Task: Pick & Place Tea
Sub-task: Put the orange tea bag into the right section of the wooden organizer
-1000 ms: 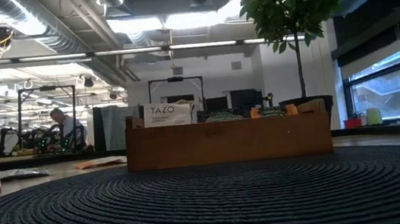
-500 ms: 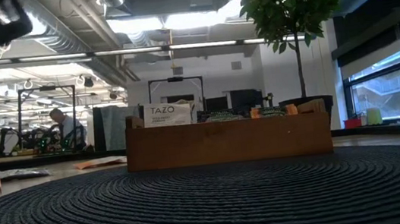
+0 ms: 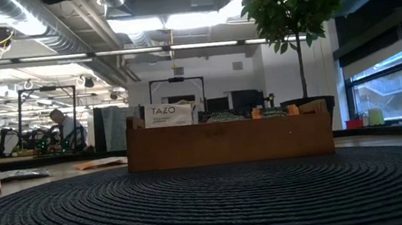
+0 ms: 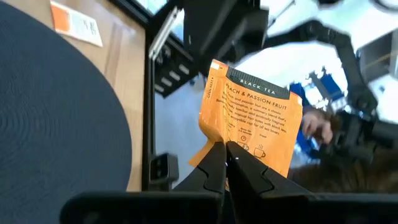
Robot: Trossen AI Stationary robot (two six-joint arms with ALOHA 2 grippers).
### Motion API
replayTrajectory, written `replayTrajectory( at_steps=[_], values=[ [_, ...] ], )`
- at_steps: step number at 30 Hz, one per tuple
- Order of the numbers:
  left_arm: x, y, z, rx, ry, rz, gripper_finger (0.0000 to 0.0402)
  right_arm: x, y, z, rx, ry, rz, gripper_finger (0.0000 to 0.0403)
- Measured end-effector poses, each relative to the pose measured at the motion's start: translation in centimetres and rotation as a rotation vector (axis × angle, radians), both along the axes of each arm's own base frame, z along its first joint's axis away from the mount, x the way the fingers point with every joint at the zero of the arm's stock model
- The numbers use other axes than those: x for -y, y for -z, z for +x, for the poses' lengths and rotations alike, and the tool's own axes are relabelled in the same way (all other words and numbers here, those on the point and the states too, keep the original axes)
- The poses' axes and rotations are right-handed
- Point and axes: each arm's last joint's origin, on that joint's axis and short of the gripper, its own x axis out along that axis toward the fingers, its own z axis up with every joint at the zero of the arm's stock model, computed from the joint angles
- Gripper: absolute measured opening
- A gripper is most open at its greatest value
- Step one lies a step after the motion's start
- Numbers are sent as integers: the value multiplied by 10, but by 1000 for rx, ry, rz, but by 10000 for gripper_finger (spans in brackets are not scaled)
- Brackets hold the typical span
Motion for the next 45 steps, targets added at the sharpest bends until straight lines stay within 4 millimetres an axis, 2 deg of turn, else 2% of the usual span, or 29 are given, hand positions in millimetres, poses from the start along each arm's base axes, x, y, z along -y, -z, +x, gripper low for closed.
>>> replayTrajectory(
  at_steps=[5, 20, 29, 45],
  values=[
    [-6, -1, 3, 5, -6, -11, 3, -3, -1, 0, 16, 2, 19, 111],
    [-4, -1, 2, -5, 19, -18, 3, -9, -10, 4, 120, -47, 19, 110],
    [-6, -7, 5, 48, 4, -66, 3, -11, -11, 4, 116, -94, 40, 110],
    [-6, -7, 5, 49, -1, -67, 3, -14, -13, 4, 126, -111, 91, 110]
  ],
)
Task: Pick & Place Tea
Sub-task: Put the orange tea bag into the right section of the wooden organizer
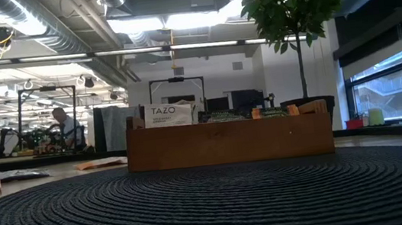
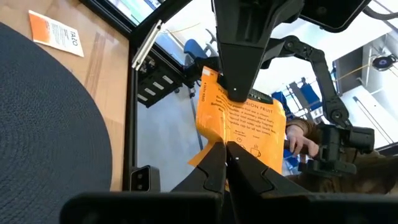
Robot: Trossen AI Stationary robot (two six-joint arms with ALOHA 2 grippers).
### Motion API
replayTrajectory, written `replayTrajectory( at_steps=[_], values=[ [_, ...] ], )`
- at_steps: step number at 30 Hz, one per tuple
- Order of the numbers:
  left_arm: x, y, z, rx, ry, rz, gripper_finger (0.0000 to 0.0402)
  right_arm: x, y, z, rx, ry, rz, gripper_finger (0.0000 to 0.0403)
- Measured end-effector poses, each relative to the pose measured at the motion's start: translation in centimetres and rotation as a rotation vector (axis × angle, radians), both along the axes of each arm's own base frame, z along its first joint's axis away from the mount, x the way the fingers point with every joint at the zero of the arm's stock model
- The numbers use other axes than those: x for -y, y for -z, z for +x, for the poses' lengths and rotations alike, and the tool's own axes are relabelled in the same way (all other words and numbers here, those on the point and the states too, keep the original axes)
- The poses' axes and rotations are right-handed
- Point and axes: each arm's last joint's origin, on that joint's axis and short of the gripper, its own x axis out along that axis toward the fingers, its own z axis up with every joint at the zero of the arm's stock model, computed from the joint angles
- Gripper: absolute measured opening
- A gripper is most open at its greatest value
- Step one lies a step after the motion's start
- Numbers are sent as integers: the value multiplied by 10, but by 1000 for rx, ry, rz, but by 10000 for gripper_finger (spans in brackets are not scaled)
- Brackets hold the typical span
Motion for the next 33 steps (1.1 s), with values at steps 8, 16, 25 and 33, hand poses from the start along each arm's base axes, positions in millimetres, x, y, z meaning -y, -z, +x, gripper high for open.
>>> replayTrajectory(
  at_steps=[8, 16, 25, 33],
  values=[
    [0, 0, 0, 1, -1, 2, 3, 1, -1, 1, 14, -7, -20, 110],
    [0, 0, 0, 1, -1, 3, 3, 4, -1, 3, 13, -3, -18, 86],
    [0, 0, 0, 6, 1, 13, 4, 4, -1, 3, 15, 5, -17, 7],
    [-3, 0, 2, 47, 12, 75, 15, 4, -1, 3, 8, 29, 21, 5]
  ],
)
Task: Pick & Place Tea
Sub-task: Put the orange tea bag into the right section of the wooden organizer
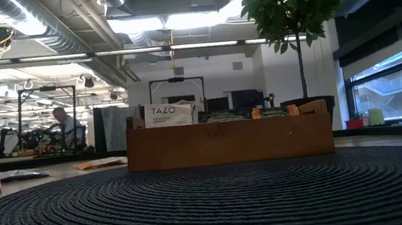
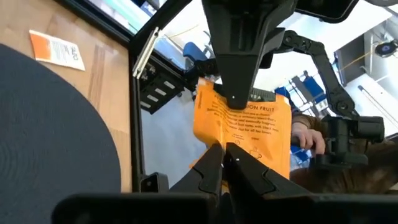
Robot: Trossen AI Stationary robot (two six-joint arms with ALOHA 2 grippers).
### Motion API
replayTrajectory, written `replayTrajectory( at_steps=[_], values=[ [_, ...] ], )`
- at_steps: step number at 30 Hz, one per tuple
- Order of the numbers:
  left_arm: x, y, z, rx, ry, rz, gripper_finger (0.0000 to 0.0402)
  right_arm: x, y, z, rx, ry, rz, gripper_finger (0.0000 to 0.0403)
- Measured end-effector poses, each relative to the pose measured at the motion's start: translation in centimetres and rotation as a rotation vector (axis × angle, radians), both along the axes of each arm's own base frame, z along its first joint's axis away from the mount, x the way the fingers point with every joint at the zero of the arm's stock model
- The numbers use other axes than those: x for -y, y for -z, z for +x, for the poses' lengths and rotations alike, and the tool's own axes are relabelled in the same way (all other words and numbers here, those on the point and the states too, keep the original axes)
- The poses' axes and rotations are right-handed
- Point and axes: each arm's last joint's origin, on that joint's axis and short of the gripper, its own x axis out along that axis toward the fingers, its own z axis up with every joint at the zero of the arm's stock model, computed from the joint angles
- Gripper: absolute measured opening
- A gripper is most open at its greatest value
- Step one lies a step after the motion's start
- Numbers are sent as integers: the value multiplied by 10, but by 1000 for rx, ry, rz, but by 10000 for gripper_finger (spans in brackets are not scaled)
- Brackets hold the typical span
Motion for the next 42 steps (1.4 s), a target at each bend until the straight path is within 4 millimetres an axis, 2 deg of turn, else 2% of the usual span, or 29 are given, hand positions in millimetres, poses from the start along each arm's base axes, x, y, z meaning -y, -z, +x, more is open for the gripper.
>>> replayTrajectory(
  at_steps=[8, 13, 16, 20, 23, 27, 33, 37, 42],
  values=[
    [-16, 8, 5, -64, -52, 60, 17, 0, -4, -1, 23, -25, -30, 4],
    [-27, 16, 8, -127, -85, 118, 19, 7, -6, -10, -57, 37, 32, 4],
    [-33, 19, 8, -159, -101, 135, 20, 24, -11, -19, -157, 176, 158, 3],
    [-37, 21, 9, -175, -117, 140, 22, 63, -17, -30, -315, 394, 312, 4],
    [-40, 21, 10, -178, -130, 142, 21, 90, -11, -31, -462, 466, 339, 4],
    [-41, 22, 10, -188, -135, 145, 20, 118, 6, -23, -652, 471, 310, 4],
    [-41, 23, 10, -196, -155, 156, 24, 159, 36, -15, -887, 525, 174, 4],
    [-39, 23, 9, -192, -223, 180, 24, 176, 51, -8, -970, 496, 109, 4],
    [-35, 23, 8, -187, -269, 201, 24, 184, 63, 1, -1010, 435, 103, 4]
  ],
)
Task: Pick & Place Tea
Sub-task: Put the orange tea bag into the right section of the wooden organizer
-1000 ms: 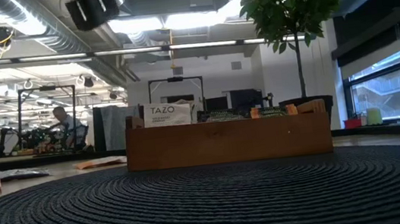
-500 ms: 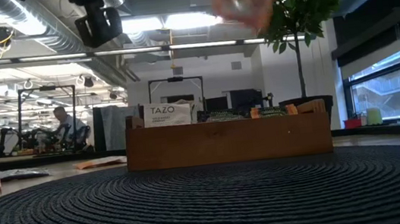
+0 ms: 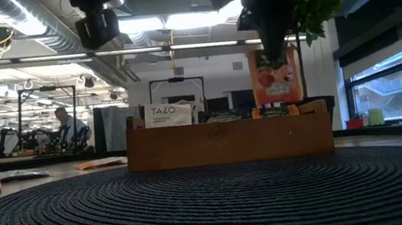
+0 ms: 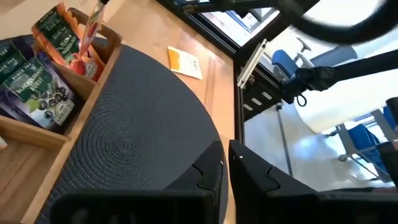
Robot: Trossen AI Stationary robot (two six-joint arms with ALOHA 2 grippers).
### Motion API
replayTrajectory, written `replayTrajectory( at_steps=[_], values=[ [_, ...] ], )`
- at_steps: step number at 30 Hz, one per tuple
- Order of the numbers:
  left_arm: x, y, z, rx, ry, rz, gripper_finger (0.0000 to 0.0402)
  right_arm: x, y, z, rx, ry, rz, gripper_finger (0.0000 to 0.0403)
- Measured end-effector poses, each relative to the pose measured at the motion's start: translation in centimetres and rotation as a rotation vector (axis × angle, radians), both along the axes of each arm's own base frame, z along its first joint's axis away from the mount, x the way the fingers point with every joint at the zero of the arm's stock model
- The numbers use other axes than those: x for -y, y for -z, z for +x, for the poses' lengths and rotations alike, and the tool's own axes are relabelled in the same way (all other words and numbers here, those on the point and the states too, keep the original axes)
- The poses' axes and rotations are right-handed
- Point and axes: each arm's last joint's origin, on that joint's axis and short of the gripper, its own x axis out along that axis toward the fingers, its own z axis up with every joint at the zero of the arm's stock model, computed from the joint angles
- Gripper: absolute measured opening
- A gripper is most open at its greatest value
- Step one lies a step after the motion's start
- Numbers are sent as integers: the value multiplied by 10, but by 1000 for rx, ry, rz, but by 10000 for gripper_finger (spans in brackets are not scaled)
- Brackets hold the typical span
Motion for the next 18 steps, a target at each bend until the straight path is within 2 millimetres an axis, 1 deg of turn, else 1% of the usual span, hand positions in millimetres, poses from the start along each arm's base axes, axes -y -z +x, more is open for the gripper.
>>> replayTrajectory(
  at_steps=[6, 9, 14, 18],
  values=[
    [2, 0, -1, 1, -3, 5, 24, 1, 11, 7, -13, 6, -1, 5],
    [2, 0, -1, 1, -3, 5, 22, 1, 18, 10, 9, 4, 2, 5],
    [2, 0, -1, 2, -1, 10, 25, 1, 36, 4, -50, 7, 35, 5],
    [2, 0, -1, 10, 11, 37, 24, 1, 42, 6, -29, -2, 47, 5]
  ],
)
